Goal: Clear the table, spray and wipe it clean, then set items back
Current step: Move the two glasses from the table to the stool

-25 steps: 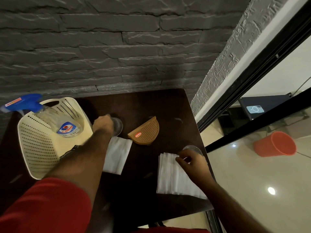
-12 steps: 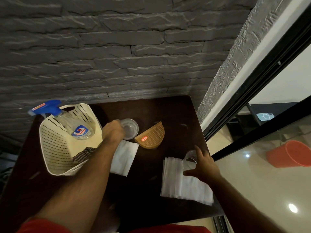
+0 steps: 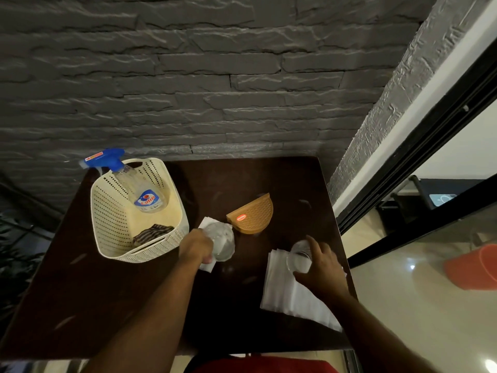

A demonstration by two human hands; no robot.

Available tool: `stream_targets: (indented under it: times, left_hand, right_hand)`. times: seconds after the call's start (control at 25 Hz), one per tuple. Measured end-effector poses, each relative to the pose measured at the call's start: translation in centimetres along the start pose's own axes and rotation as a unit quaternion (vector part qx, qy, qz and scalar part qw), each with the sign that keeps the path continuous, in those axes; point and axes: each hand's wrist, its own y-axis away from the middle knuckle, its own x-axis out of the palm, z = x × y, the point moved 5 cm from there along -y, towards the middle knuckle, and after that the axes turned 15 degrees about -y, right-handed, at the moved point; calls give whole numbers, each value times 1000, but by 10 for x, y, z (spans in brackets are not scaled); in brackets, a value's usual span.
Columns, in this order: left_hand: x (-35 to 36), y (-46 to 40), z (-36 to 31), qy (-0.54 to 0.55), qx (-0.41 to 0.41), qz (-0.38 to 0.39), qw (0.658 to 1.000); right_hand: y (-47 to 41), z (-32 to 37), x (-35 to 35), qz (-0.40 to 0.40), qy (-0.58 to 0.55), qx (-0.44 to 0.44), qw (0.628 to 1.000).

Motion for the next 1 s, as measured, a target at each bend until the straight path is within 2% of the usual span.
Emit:
stream_targets:
  times: [0.16,0.24,0.32,0.4,0.56,0.64,0.76,1.0]
  left_hand:
    - [16,5,5,129,-24,-12,991]
    - [24,7,12,140,-47,10,989]
    - [30,9,18,137,-64,-11,988]
    - [34,18,19,204,-37,-31,978]
    - [39,40,15,368,61,-42,927]
    - [37,43,12,379,80,-70,919]
    - [39,37,11,360,68,-85,927]
    - [34,48,7,360,51,-145,920]
  right_hand:
    - [3,0,13,25,7,0,1000]
    - [5,-5,15,29,19,-1,999]
    - [6,-11,16,33,15,6,999]
    - [6,-15,15,37,-2,13,999]
    - [7,-19,13,34,-61,27,997]
    - [7,-24,12,32,-75,43,996]
    - [6,-27,12,31,-84,57,994]
    - [5,-18,10,11,-136,35,990]
